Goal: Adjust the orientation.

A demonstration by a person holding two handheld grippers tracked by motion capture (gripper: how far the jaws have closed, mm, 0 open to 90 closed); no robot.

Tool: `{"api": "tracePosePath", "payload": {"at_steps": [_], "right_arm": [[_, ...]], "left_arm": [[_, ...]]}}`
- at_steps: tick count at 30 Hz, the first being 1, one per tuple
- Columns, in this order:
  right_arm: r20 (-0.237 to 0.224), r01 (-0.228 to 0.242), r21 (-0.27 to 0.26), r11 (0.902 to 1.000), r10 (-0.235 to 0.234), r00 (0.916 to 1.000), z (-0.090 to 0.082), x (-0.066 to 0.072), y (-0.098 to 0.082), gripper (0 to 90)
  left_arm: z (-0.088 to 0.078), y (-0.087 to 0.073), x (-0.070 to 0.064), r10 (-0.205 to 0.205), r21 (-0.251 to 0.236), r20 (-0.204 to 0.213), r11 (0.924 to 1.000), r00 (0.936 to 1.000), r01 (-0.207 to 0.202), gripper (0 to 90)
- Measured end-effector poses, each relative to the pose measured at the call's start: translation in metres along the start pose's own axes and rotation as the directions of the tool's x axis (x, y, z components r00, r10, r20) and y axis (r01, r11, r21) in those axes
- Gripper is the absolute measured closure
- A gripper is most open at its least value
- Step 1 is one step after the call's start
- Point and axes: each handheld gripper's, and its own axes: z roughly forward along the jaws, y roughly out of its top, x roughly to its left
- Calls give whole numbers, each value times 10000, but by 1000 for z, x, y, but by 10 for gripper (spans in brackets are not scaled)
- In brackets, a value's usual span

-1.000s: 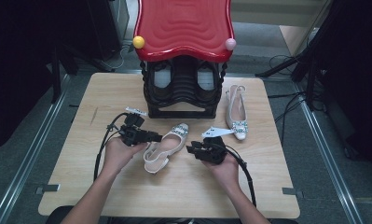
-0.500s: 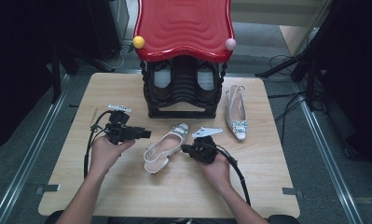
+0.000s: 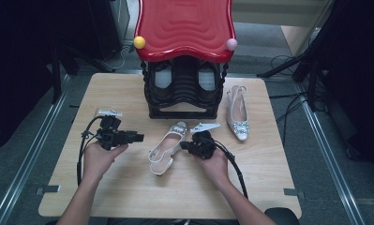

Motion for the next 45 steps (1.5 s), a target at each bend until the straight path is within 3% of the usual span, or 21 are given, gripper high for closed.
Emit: {"api": "tracePosePath", "payload": {"at_steps": [8,13,19,24,29,38,45], "right_arm": [[-41,-53,116,9999,53,10000,3,-7,7,900],[283,25,84,10000,-28,9996,-4,-11,9,900],[446,-166,-252,9995,177,9988,-21,-17,8,900],[517,-332,-355,9988,350,9980,-35,-23,4,861],[724,-531,-280,9982,550,9959,-49,-32,-1,836],[1286,-772,-759,9941,866,9879,-76,-49,-4,831],[1573,-941,-1016,9904,1094,9815,-93,-61,-2,888]], "left_arm": [[3,-5,2,72,107,-120,9999,9999,-70,505],[3,-5,5,88,60,-99,9999,9999,-88,471],[5,-2,8,266,126,313,9996,9992,-270,466],[11,1,8,666,383,-76,9971,9977,-663,458],[16,2,11,637,352,-25,9974,9980,-636,449],[15,2,16,686,273,-43,9973,9976,-685,448],[10,2,15,747,-153,223,9971,9970,-744,435]]}}
